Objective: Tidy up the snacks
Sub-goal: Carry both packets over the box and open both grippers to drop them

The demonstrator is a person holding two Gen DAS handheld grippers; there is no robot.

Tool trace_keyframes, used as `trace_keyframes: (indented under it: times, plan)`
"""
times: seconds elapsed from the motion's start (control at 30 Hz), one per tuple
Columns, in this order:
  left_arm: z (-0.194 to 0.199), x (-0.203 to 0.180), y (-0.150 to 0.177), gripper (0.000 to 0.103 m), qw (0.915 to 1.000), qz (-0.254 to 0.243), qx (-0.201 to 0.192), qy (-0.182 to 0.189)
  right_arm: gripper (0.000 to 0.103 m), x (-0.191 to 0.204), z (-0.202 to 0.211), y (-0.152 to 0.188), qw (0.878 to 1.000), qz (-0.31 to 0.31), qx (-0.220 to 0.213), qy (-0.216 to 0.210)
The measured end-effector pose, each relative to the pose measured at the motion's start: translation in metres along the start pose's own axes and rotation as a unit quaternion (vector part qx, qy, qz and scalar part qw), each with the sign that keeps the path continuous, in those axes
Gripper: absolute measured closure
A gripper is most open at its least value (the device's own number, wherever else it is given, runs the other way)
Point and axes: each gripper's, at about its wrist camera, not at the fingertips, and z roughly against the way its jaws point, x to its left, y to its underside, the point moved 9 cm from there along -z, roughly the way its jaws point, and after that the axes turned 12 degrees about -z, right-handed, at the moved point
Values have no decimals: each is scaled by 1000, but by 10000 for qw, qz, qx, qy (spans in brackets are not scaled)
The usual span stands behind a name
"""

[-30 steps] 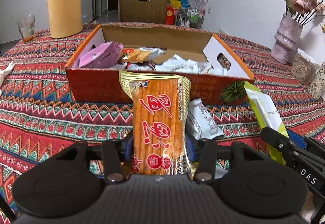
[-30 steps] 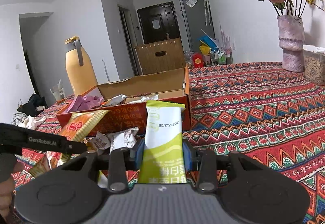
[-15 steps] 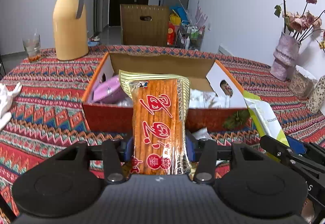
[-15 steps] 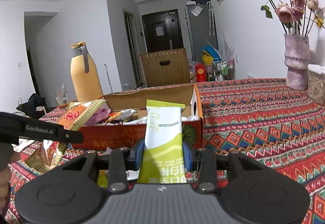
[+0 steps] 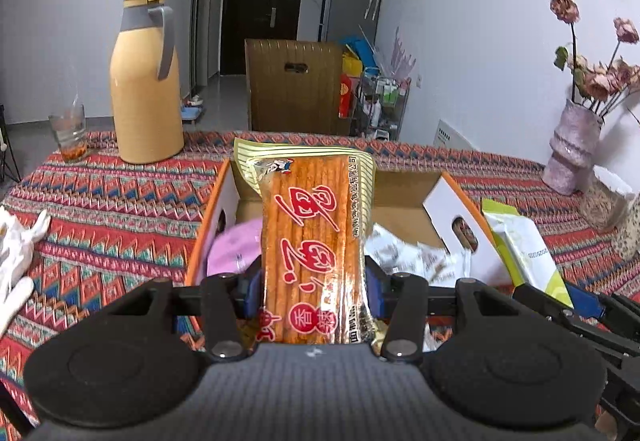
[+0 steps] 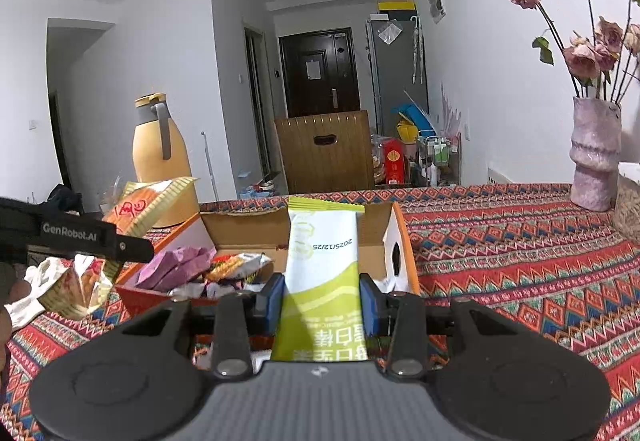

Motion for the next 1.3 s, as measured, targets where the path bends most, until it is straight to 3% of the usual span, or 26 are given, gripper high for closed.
trace_keyframes:
  times: [0.53,1.3]
  plan:
    - [-42,24,-40,54,9998,174,-135,-35,65,21,-57,-39,9996,191,-92,177]
    - [-97,46,-23,55,9983,504,-128,-275,65,6,-123,-24,9998,-4,-17,192]
